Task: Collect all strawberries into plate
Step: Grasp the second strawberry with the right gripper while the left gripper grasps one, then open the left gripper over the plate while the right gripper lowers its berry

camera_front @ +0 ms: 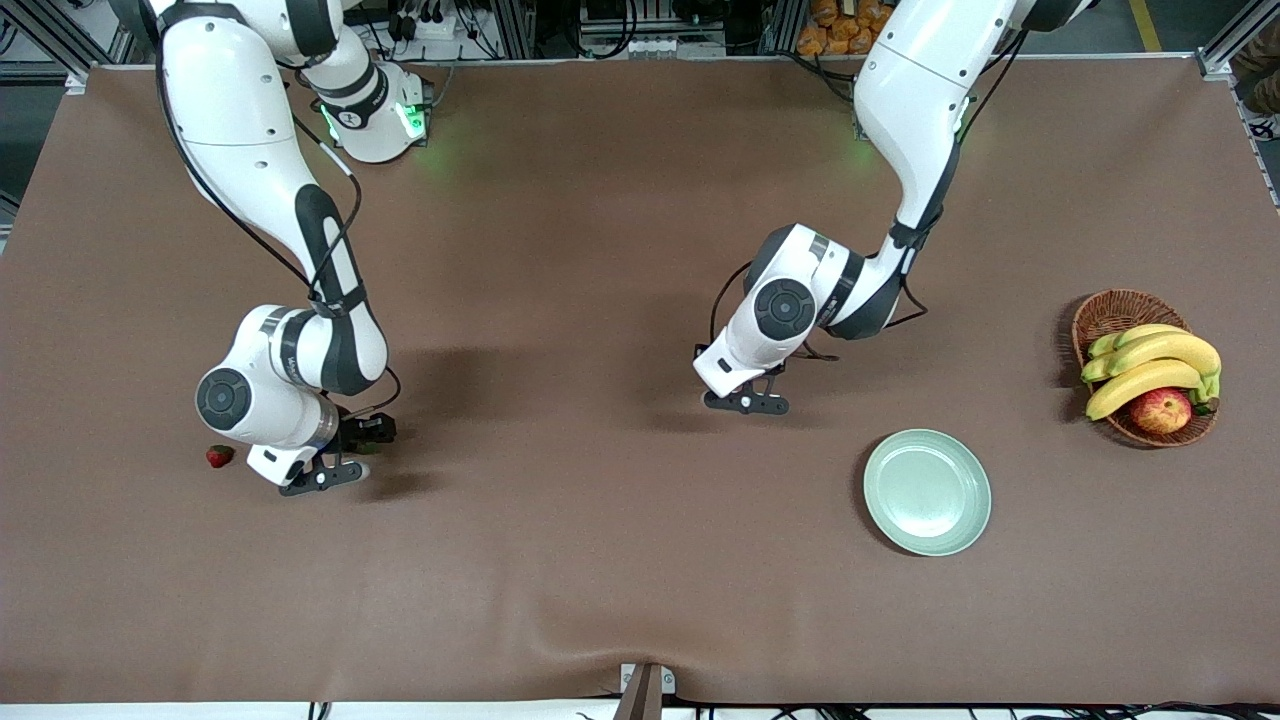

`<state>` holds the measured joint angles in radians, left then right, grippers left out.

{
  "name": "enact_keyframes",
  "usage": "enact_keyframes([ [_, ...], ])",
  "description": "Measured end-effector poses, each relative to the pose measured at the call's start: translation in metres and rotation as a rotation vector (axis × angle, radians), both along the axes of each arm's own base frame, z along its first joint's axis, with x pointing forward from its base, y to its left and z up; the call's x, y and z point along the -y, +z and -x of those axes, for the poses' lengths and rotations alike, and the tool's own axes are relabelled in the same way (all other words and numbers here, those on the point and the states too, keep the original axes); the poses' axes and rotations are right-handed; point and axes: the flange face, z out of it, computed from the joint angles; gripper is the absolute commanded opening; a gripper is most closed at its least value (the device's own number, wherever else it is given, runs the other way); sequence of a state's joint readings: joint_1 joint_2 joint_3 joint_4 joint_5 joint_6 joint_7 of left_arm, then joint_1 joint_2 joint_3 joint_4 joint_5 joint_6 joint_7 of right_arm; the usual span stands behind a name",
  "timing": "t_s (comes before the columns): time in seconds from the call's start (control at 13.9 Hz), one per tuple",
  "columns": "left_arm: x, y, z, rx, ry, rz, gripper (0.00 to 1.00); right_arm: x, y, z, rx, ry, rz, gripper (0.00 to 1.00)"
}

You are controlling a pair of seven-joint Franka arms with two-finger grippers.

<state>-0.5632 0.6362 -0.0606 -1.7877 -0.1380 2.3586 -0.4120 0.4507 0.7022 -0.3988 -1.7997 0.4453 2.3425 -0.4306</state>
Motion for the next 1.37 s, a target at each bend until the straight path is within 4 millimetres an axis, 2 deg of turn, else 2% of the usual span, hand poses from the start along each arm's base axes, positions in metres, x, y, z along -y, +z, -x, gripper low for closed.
enact_keyframes([
  [0.22, -0.002, -0.004, 0.002, -0.003, -0.005, -0.009, 0.59, -0.002, 0.007, -0.002, 0.011, 0.006, -0.007, 0.0],
  [0.36, -0.002, -0.005, 0.001, 0.005, -0.005, -0.005, 0.54, -0.01, 0.014, -0.005, 0.025, 0.018, -0.014, 0.0],
  [0.5, -0.002, -0.009, 0.0, 0.019, -0.004, -0.001, 0.36, -0.027, 0.028, -0.01, 0.048, 0.042, -0.026, 0.0],
  [0.65, -0.003, -0.014, -0.001, 0.031, -0.014, -0.008, 0.19, -0.062, 0.047, -0.014, 0.077, 0.09, -0.042, 0.0],
  [0.79, -0.002, -0.013, -0.001, 0.036, -0.02, -0.01, 0.17, -0.106, 0.063, -0.016, 0.1, 0.096, -0.055, 0.0],
  [1.01, -0.004, -0.009, -0.006, 0.045, -0.016, -0.008, 0.17, -0.173, 0.072, -0.003, 0.105, 0.05, -0.065, 0.0],
  [1.22, -0.018, 0.018, -0.018, 0.039, 0.0, -0.013, 0.17, -0.219, 0.075, 0.013, 0.1, 0.004, -0.07, 0.0],
  [1.37, -0.047, 0.048, -0.035, 0.026, -0.01, -0.017, 0.17, -0.243, 0.077, 0.022, 0.093, -0.037, -0.088, 0.0],
])
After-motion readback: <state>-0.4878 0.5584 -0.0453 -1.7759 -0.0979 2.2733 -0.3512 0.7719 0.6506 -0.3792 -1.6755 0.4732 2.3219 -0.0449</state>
